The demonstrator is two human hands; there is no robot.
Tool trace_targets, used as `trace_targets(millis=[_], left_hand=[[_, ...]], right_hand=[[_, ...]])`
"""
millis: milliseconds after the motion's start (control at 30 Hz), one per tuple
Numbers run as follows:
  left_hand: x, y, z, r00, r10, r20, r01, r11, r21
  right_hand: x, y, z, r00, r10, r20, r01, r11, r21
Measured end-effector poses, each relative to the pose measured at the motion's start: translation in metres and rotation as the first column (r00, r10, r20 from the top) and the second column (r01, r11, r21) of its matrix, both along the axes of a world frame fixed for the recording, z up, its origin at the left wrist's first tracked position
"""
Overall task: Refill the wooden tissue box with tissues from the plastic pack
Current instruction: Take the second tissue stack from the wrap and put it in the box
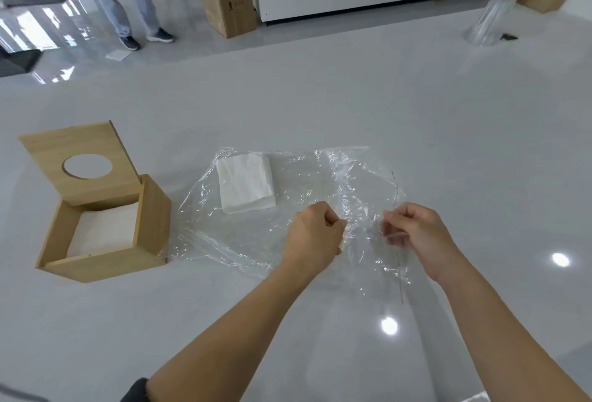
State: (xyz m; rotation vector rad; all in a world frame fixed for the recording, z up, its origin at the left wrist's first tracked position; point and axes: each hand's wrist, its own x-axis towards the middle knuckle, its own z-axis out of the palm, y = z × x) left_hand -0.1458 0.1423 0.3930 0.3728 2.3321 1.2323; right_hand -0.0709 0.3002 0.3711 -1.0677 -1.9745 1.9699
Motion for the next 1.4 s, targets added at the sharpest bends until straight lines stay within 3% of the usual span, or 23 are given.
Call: trace_targets(millis=[100, 167, 200, 267, 300, 333, 400, 467, 533, 667, 733, 800, 900, 1000, 1133, 1300, 1400], left_hand=[[0.001, 0.0, 0.004, 0.996, 0.024, -0.087, -0.028, 0.999, -0.038], [0.004, 0.002, 0.008, 0.988, 0.001, -0.151, -0.011, 0.998, -0.066], [0.005, 0.004, 0.01, 0.983, -0.012, -0.183, -0.001, 0.997, -0.072], [0.007, 0.006, 0.013, 0.969, -0.025, -0.245, 0.009, 0.998, -0.066], [0.008, 0.007, 0.014, 0.96, -0.031, -0.277, 0.014, 0.998, -0.061], [0.01, 0.008, 0.016, 0.95, -0.036, -0.309, 0.019, 0.998, -0.056], [0.013, 0.009, 0.02, 0.926, -0.045, -0.375, 0.027, 0.998, -0.053], [0.014, 0.008, 0.024, 0.905, -0.058, -0.422, 0.033, 0.997, -0.065], [0.015, 0.007, 0.028, 0.895, -0.081, -0.438, 0.052, 0.996, -0.077], [0.02, 0.0, 0.037, 0.861, -0.14, -0.489, 0.132, 0.99, -0.052], [0.012, -0.008, 0.04, 0.855, -0.058, -0.515, 0.093, 0.995, 0.041], [-0.012, -0.018, 0.033, 0.839, 0.064, -0.54, -0.023, 0.996, 0.083], [-0.061, -0.041, 0.009, 0.847, 0.11, -0.521, -0.24, 0.952, -0.189], [-0.091, -0.063, -0.014, 0.932, 0.146, -0.332, -0.283, 0.864, -0.416], [-0.103, -0.072, -0.023, 0.946, 0.242, -0.215, -0.311, 0.866, -0.392], [-0.11, -0.068, -0.013, 0.939, 0.301, -0.166, -0.339, 0.893, -0.296], [-0.115, -0.069, -0.013, 0.945, 0.29, -0.154, -0.321, 0.911, -0.26]], right_hand=[[0.002, 0.007, -0.003, 0.981, -0.143, 0.134, 0.109, 0.966, 0.235], [0.003, 0.003, 0.0, 0.976, -0.214, 0.037, 0.159, 0.821, 0.549], [0.003, -0.002, 0.003, 0.978, -0.18, -0.105, 0.201, 0.69, 0.695], [-0.001, -0.015, 0.014, 0.944, 0.027, -0.33, 0.283, 0.455, 0.845], [-0.004, -0.019, 0.015, 0.927, 0.147, -0.345, 0.268, 0.386, 0.883], [-0.008, -0.022, 0.017, 0.921, 0.242, -0.305, 0.202, 0.375, 0.905], [-0.019, -0.028, 0.02, 0.939, 0.324, -0.118, -0.082, 0.54, 0.837], [-0.033, -0.03, 0.02, 0.923, 0.356, 0.147, -0.379, 0.766, 0.519], [-0.046, -0.03, 0.014, 0.9, 0.396, 0.18, -0.429, 0.879, 0.208], [-0.056, -0.035, 0.015, 0.915, 0.39, -0.102, -0.401, 0.905, -0.141], [-0.061, -0.038, 0.016, 0.89, 0.41, -0.202, -0.452, 0.853, -0.261], [-0.071, -0.042, 0.013, 0.911, 0.36, -0.199, -0.411, 0.825, -0.388], [-0.089, -0.044, 0.005, 0.974, 0.228, -0.02, -0.216, 0.887, -0.409], [-0.104, -0.054, 0.001, 0.966, 0.256, 0.024, -0.236, 0.922, -0.307], [-0.119, -0.068, -0.009, 0.941, 0.337, 0.031, -0.323, 0.922, -0.212], [-0.133, -0.074, -0.018, 0.934, 0.356, -0.024, -0.343, 0.879, -0.33], [-0.149, -0.071, -0.037, 0.945, 0.32, 0.06, -0.279, 0.891, -0.358]])
